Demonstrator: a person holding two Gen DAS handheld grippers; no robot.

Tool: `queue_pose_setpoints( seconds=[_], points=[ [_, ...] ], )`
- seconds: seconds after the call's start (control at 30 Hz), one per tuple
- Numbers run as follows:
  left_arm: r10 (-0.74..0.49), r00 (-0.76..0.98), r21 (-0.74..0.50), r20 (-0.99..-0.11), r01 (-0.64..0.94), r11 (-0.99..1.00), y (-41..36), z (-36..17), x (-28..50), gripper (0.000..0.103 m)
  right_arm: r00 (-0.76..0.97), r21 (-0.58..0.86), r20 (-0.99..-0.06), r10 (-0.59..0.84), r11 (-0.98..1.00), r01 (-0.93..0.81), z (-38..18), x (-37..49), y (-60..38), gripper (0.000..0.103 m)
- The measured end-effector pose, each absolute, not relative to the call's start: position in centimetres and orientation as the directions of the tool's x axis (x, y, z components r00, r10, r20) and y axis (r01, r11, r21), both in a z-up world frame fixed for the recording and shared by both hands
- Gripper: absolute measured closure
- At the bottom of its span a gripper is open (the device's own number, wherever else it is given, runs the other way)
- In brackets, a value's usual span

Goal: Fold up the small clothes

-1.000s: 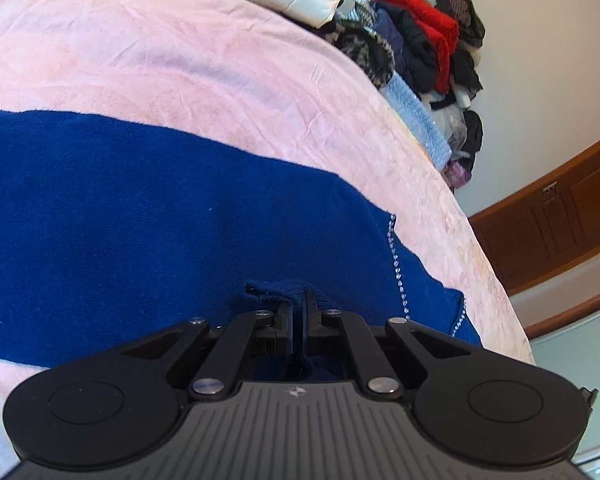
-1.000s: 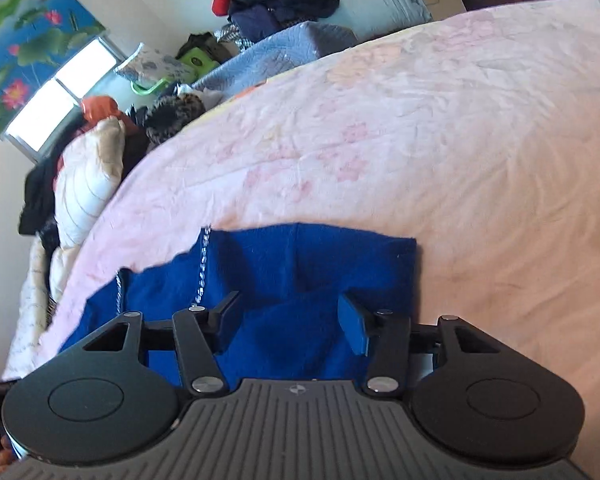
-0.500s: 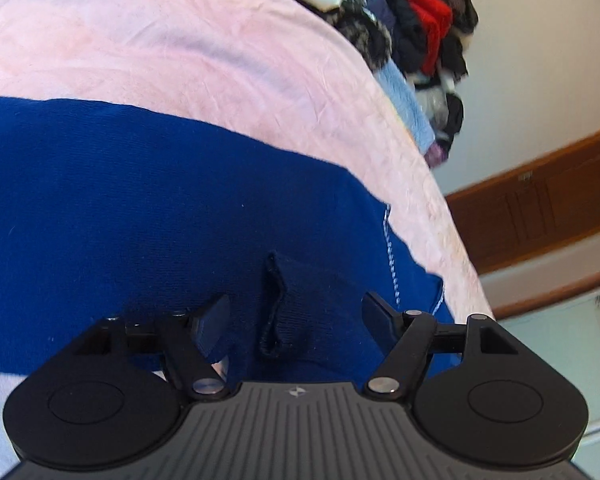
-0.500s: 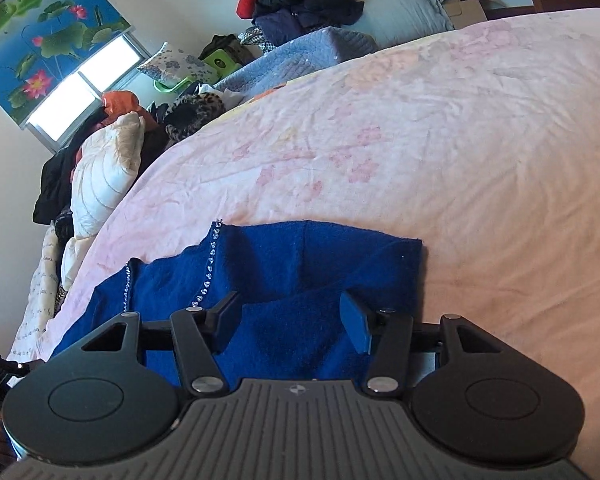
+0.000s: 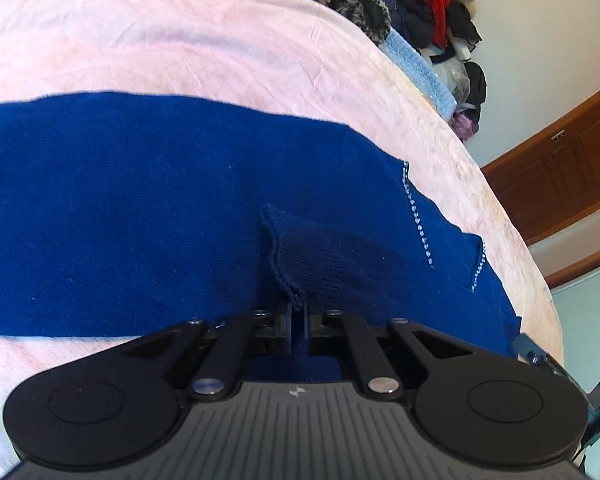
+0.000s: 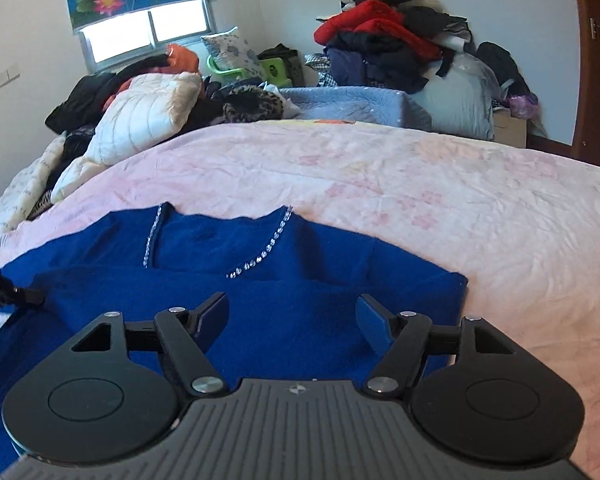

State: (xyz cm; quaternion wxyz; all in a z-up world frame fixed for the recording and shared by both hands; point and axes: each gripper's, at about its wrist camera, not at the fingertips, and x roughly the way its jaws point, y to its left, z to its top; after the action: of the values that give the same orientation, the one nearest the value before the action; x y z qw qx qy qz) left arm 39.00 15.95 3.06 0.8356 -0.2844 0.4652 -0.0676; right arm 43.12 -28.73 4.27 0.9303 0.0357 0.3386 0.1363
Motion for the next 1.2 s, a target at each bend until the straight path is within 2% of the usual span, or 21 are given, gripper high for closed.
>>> queue_pose_setpoints(
  seconds=[0.1,0.17,0.23,0.4,0.53,0.6,0.67,0.7,0.77,0.87,0.97,1.1,1.17,1.2],
  points=[
    [-0.356,0.575,-0.527,-0.736,-0.158,0.835,16.2,3.8,38.2,0.099,0.700,0.133,-0.672,0.244,0.969,-0.210,2.2,43.3,-29.2,0.028],
    [-0.355,0.557,-0.527,-0.751,-0.181,0.831,16.7,3.2,38.3,0.099,0.739,0.104,-0.615,0.275,0.957,-0.270,1.1,42.0,-29.0,0.021],
    [-0.357,0.535,-0.530,-0.766,-0.211,0.821,16.9,2.1,38.7,0.098,0.749,0.055,-0.613,0.253,0.959,-0.279,0.9,41.6,-28.3,0.018],
    [-0.366,0.564,-0.558,-0.740,-0.212,0.802,17.0,2.3,37.6,0.092,0.749,0.050,-0.615,0.247,0.960,-0.275,0.9,41.5,-27.9,0.014],
    [-0.207,0.657,-0.494,-0.725,-0.287,0.821,18.5,4.5,33.6,0.089,0.748,0.074,-0.609,0.263,0.958,-0.277,0.9,41.6,-28.2,0.014],
    [-0.069,0.729,-0.470,-0.681,-0.363,0.805,20.9,5.6,30.8,0.071,0.747,0.080,-0.608,0.270,0.957,-0.280,0.9,41.6,-28.3,0.013],
    [0.117,0.768,-0.455,-0.630,-0.487,0.745,24.1,6.3,27.3,0.015,0.747,0.084,-0.606,0.272,0.956,-0.281,1.0,41.5,-28.3,0.013],
    [0.216,0.770,-0.460,-0.600,-0.554,0.694,25.8,6.4,25.2,0.009,0.747,0.083,-0.607,0.272,0.956,-0.281,1.0,41.5,-28.3,0.013],
    [0.353,0.742,-0.481,-0.569,-0.649,0.589,29.2,6.3,21.7,0.009,0.747,0.083,-0.606,0.272,0.956,-0.281,1.0,41.5,-28.4,0.013],
    [0.477,0.658,-0.493,-0.583,-0.753,0.436,34.0,5.8,17.9,0.009,0.747,0.082,-0.607,0.272,0.956,-0.281,1.0,41.5,-28.3,0.013],
    [0.490,0.619,-0.474,-0.613,-0.785,0.398,38.0,5.7,16.4,0.010,0.746,0.082,-0.607,0.273,0.956,-0.282,1.0,41.5,-28.3,0.012],
    [0.345,0.658,-0.443,-0.669,-0.726,0.526,39.3,5.5,18.9,0.011,0.747,0.082,-0.607,0.272,0.956,-0.282,1.0,41.5,-28.3,0.012],
    [0.341,0.635,-0.414,-0.693,-0.738,0.532,38.9,4.7,19.8,0.030,0.747,0.080,-0.608,0.271,0.956,-0.282,1.0,41.5,-28.3,0.012],
    [0.350,0.629,-0.405,-0.694,-0.743,0.534,39.2,4.4,20.1,0.030,0.747,0.078,-0.608,0.270,0.956,-0.282,1.0,41.5,-28.3,0.012]
  ],
)
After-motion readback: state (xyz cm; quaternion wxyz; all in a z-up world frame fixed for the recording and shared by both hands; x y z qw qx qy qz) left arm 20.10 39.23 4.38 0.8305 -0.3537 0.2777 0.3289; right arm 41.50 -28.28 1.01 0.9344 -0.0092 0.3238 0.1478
